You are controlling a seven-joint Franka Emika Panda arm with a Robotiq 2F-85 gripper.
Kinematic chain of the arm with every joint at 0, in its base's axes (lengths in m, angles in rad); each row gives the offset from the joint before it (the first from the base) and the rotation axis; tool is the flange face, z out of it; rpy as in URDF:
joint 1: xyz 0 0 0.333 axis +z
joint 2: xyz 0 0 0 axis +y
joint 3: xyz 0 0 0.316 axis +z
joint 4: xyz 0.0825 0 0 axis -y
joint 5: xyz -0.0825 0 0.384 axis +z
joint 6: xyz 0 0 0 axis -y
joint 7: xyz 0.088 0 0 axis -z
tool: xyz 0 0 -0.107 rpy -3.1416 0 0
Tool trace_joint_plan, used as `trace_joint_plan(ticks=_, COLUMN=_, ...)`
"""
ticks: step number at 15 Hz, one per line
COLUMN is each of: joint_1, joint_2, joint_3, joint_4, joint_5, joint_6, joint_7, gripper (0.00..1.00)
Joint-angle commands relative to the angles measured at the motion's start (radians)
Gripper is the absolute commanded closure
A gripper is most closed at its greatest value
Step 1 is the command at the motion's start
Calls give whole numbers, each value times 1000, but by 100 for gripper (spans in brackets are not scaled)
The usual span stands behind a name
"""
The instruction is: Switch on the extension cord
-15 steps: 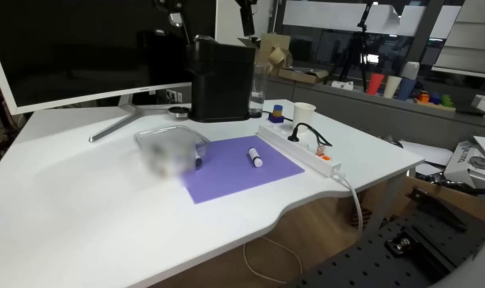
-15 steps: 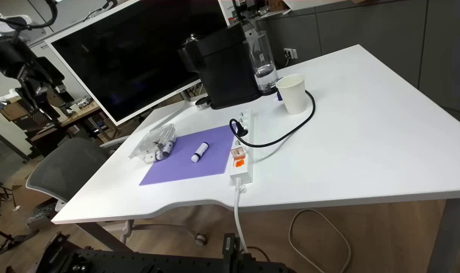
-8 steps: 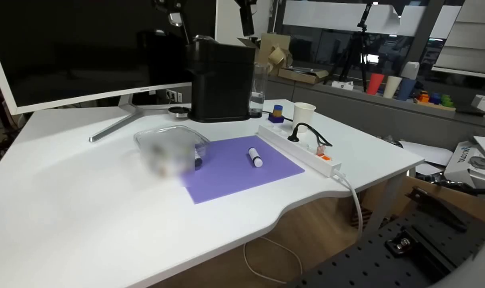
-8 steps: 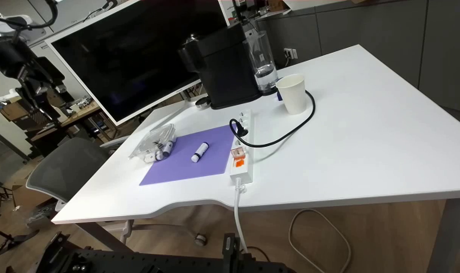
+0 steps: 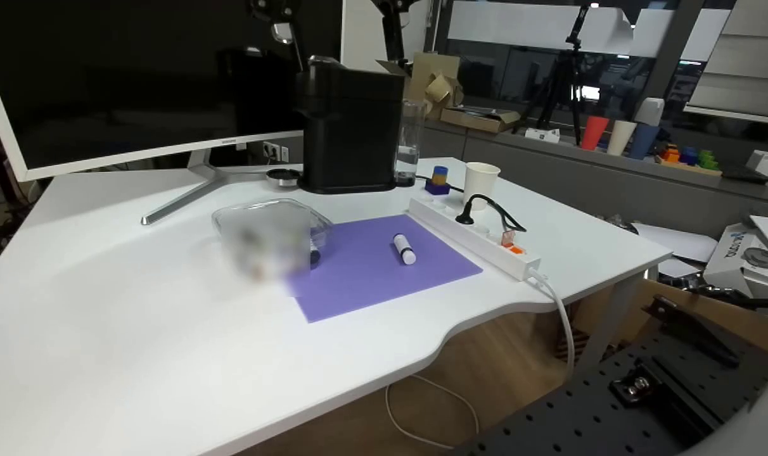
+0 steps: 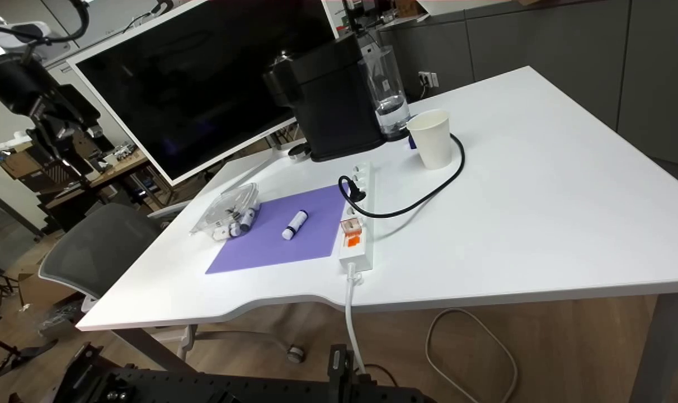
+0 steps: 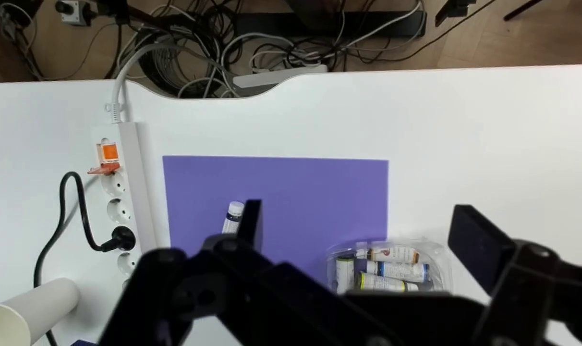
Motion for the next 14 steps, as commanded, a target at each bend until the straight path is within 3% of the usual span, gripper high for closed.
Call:
trace_joint_plan(ticks=1, joint_1=-11, joint_2=-127, joint_3=-73, joint_4=-124, joint_5=-26, joint_6=80, joint_7=-15, gripper=0)
trace_joint_plan(ticks=6, joint_1=-101, joint_2=-245, joint_3=-196, joint_4=-292, joint_5=-93, joint_6=246, joint_7=-99, gripper=0)
trace_joint_plan(ticks=10, joint_1=-182, joint_2=-246, joint_3=-333, joint_4=-361, joint_5=-53, joint_6=362, joint_7=-234, gripper=0)
trace_joint_plan(ticks=11, joint_1=-191, joint_2=-246, joint_3=-347, joint_4=-356, joint_5=-24, joint_6=341, joint_7=-229, gripper=0)
trace_joint_plan(ticks=12, joint_1=-188, joint_2=-228, joint_3=-309, joint_4=-343, joint_5=-52, joint_6=339, joint_7=-221, gripper=0)
trace_joint_plan(ticks=14, joint_1=-206, joint_2=-228, joint_3=-337, joint_4=-346, joint_5=-34, joint_6=340, joint_7=-237, gripper=0)
